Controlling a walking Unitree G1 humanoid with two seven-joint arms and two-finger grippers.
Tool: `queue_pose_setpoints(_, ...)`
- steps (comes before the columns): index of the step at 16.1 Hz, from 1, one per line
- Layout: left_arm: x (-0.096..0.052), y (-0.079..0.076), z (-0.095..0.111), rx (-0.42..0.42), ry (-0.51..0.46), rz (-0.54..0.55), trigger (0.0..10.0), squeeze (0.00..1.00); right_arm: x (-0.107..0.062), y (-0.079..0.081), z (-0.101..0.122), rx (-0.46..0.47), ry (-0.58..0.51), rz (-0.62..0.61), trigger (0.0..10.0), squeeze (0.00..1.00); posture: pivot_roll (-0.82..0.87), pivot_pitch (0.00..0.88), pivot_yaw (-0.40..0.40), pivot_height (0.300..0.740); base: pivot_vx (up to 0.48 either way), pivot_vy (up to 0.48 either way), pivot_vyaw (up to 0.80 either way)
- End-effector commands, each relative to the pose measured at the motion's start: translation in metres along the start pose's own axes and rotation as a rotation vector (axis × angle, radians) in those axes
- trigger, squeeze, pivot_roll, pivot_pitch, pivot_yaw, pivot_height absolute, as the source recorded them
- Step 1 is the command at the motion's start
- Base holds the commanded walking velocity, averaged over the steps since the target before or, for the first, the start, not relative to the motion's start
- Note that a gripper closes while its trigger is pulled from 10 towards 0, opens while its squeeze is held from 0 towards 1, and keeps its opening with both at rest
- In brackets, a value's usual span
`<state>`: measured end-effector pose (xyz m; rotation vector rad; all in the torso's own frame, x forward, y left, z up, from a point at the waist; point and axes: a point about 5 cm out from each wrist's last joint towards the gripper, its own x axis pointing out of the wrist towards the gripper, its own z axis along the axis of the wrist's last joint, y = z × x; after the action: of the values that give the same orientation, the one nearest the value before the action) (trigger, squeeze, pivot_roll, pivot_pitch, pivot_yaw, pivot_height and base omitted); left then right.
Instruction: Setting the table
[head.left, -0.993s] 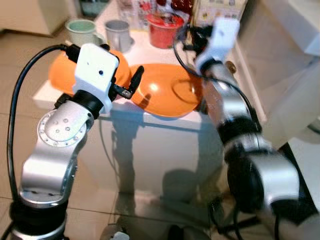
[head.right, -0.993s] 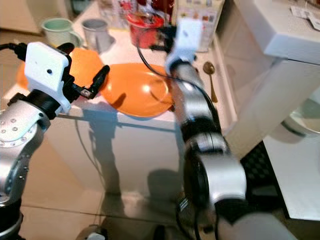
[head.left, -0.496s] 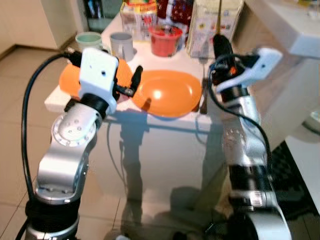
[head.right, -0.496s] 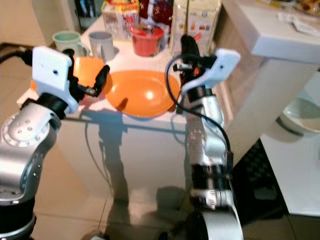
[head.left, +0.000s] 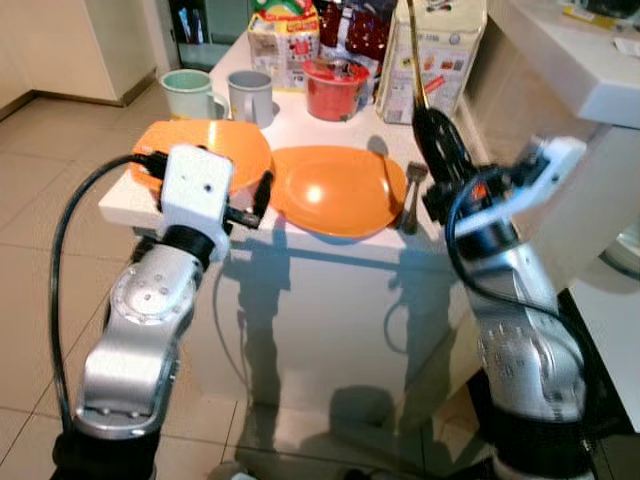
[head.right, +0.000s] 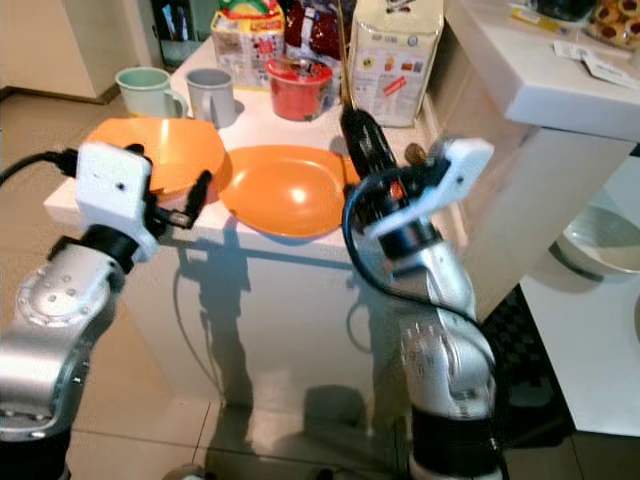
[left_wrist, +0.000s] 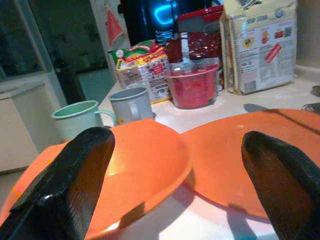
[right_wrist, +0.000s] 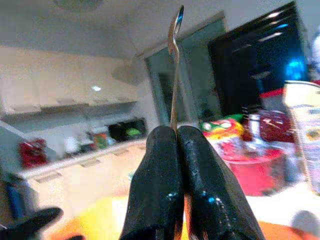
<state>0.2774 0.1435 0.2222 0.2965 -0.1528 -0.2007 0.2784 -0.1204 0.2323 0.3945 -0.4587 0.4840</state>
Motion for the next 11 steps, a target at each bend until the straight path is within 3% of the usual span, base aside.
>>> queue_pose_setpoints(1, 0.001, -0.005, -0.006, -0.001, 0.016, -0.007, 10.0, 0.00, -0.006, -0.005, 0.006, -0.098, 0.002, -0.052, 10.0, 0.00, 0.05, 0.000, -0.068, 0.740, 0.000, 0.000, 0.00)
queue_pose_setpoints(4, 0.002, -0.005, -0.009, -0.003, 0.023, 0.005, 10.0, 0.00, -0.014, -0.012, 0.008, -0.121, 0.023, -0.134, 10.0, 0.00, 0.04, 0.000, -0.077, 0.740, 0.000, 0.000, 0.00)
queue_pose_setpoints(11, 0.006, -0.008, -0.007, -0.004, 0.006, -0.010, 10.0, 0.00, -0.019, -0.014, -0.002, -0.136, 0.064, -0.190, 10.0, 0.00, 0.02, 0.000, -0.049, 0.740, 0.000, 0.000, 0.00)
